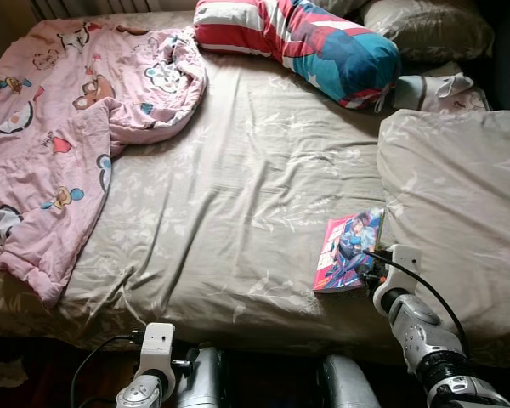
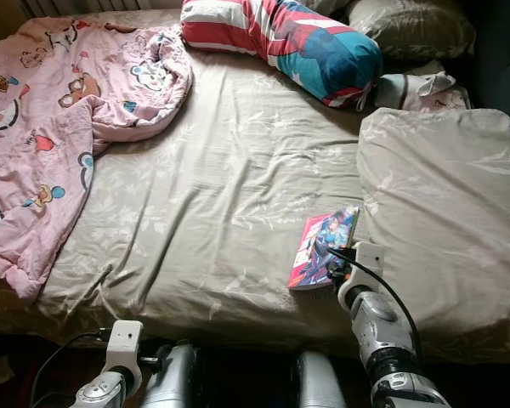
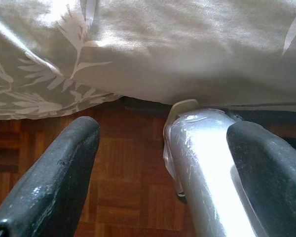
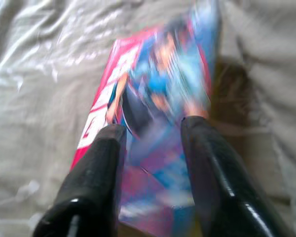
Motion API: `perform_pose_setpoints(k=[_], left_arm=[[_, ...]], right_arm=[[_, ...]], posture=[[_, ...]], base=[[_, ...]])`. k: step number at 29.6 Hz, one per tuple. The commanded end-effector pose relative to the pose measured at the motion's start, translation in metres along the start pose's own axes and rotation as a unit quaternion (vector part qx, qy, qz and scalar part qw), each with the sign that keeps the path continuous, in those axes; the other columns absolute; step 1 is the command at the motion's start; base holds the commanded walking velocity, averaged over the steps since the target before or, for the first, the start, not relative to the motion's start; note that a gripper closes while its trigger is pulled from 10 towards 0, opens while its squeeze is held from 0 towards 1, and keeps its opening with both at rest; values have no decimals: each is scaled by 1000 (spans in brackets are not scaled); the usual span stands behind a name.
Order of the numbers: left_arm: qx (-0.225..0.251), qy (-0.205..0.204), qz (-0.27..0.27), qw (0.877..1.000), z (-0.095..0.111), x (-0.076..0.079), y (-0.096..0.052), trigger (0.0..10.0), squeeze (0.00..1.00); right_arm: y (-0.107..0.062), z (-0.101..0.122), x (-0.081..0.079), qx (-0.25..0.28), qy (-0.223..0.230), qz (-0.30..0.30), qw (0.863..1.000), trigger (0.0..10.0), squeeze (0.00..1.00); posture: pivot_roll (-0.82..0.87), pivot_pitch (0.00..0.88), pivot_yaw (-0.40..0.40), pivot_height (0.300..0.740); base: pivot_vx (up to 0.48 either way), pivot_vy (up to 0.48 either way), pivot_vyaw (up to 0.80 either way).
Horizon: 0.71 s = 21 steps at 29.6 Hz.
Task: Clean up the room
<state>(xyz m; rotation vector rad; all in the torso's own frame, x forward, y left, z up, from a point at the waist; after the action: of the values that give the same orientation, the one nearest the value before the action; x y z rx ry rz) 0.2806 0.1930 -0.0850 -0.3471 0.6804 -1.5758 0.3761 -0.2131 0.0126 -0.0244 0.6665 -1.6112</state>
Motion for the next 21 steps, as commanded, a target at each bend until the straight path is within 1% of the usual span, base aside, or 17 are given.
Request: perform_pose_setpoints(k=[1,3,5,6,7,8,9,10,11,13,15,18,21], left_arm=[[-22,8,-2,1000,-13,-1,-3,10000,0],[-22,8,-2,1000,-13,-1,-3,10000,0],[-22,8,-2,1000,-13,-1,-3,10000,0],[-22,8,-2,1000,-13,-1,-3,10000,0],[-22,8,-2,1000,-13,-1,-3,10000,0],[-22,8,-2,1000,-13,-1,-3,10000,0],[-23,8,-2,1000,-13,-1,-3,10000,0],[-23,8,-2,1000,-14,-1,-3,10000,0],[-23,8,-2,1000,-14,-1,-4,10000,0],[-23,8,-2,1000,-14,-1,-4,10000,0],[-24,8,-2,1000,-14,-1,-4,10000,0],[-25,7,-3,1000,-15,0,-4,10000,0],[-26,6,-4,1000,-15,1,-4,10000,0]], right_arm=[[-1,-4,5,-3,-4,-12,1000,10000,1000],[-1,5,10,19,-13,-32,999,10000,1000],[-1,9,12,30,-18,-39,999,10000,1000],[-1,13,13,39,-24,-42,998,10000,1000],[-2,18,10,55,-38,-37,997,10000,1000],[-2,18,10,55,-38,-37,997,10000,1000],[-2,19,7,62,-46,-29,997,10000,925],[-2,21,1,71,-55,-16,996,10000,176],[-3,20,-2,76,-60,-11,995,10000,0],[-3,20,-5,80,-62,-6,995,10000,0],[-6,17,-13,93,-61,13,994,10000,0],[-10,10,-26,104,-72,40,991,10000,0],[-13,5,-33,112,-80,50,989,10000,0]], posture=[[-42,206,94,645],[-42,204,95,645],[-42,204,95,645],[-42,202,95,645],[-43,202,95,645],[-43,202,95,645],[-43,202,95,645],[-45,203,94,645],[-45,203,94,645],[-47,203,92,645],[-49,203,92,645],[-52,204,90,645],[-56,205,87,649]], base=[[0,0,0],[0,0,0],[0,0,0],[0,0,0],[0,0,0],[0,0,0],[0,0,0],[0,0,0],[0,0,0],[0,0,0],[0,0,0],[0,0,0],[0,0,0]])
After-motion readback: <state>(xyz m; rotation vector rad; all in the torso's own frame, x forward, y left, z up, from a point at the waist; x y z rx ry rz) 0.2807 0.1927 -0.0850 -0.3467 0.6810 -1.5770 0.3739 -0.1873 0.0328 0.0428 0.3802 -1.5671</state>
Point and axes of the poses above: a point about 5 cm out from each wrist's last joint towards the gripper, its own y axis pointing out of the wrist towards the gripper, its own z axis along the axis of the wrist's last joint, x = y × z, the point moved 6 cm from there along y, pointing out of the wrist towards the gripper, and after that the axes turned 10 degrees about y, right-handed, at the moved point
